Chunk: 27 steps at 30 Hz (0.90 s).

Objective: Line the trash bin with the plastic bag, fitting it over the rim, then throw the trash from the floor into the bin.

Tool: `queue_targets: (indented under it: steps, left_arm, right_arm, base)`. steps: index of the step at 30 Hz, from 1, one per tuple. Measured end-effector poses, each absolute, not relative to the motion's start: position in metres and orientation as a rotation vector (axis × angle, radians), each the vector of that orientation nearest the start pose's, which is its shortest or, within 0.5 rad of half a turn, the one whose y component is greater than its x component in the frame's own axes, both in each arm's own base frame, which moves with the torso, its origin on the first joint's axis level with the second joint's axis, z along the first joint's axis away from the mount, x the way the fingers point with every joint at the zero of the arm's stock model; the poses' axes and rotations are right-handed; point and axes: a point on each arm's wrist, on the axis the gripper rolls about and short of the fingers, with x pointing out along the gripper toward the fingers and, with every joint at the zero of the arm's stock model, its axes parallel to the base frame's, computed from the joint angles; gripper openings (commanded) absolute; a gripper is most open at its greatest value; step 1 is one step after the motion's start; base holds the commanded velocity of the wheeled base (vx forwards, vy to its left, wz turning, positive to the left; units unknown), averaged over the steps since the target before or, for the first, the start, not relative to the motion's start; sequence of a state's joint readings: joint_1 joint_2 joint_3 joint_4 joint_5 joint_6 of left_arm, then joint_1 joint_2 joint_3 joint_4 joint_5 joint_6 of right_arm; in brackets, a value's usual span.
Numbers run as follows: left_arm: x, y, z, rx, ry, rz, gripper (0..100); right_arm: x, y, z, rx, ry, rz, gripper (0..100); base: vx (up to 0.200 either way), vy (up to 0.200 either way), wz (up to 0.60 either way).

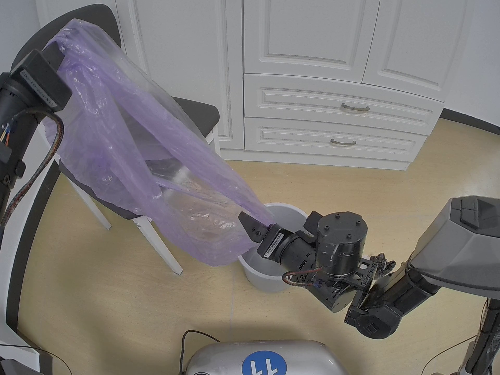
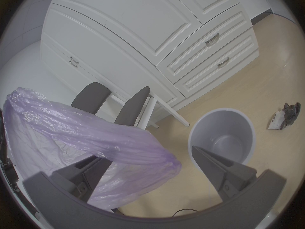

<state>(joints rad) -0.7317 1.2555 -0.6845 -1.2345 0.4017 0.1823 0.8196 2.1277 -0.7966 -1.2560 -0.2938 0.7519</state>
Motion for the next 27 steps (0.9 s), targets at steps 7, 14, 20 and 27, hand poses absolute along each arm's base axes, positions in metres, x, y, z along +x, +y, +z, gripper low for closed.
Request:
queue_targets:
  steps: [7, 14, 20, 27]
  left_arm:
    - [0.134, -0.109, 0.318, -0.186, -0.592, -0.263, 0]
    - [0.134, -0.108, 0.318, -0.186, -0.594, -0.263, 0]
    - [0.133, -0.108, 0.318, -0.186, -0.594, -0.263, 0]
    - [0.133, -0.108, 0.318, -0.187, -0.594, -0.264, 0]
  right_arm:
    - [0.263, 0.272, 0.087, 0.704, 0.241, 0.483, 100]
    - [0.267, 0.276, 0.078, 0.723, 0.209, 0.489, 100]
    - [0.272, 0.281, 0.071, 0.724, 0.198, 0.473, 100]
    - [0.281, 0.287, 0.072, 0.731, 0.151, 0.424, 100]
  base:
    - [0.0, 0.0, 0.0]
    - [0.0, 0.0, 0.0]
    - [0.0, 0.0, 0.0]
    - [0.0, 0.0, 0.0]
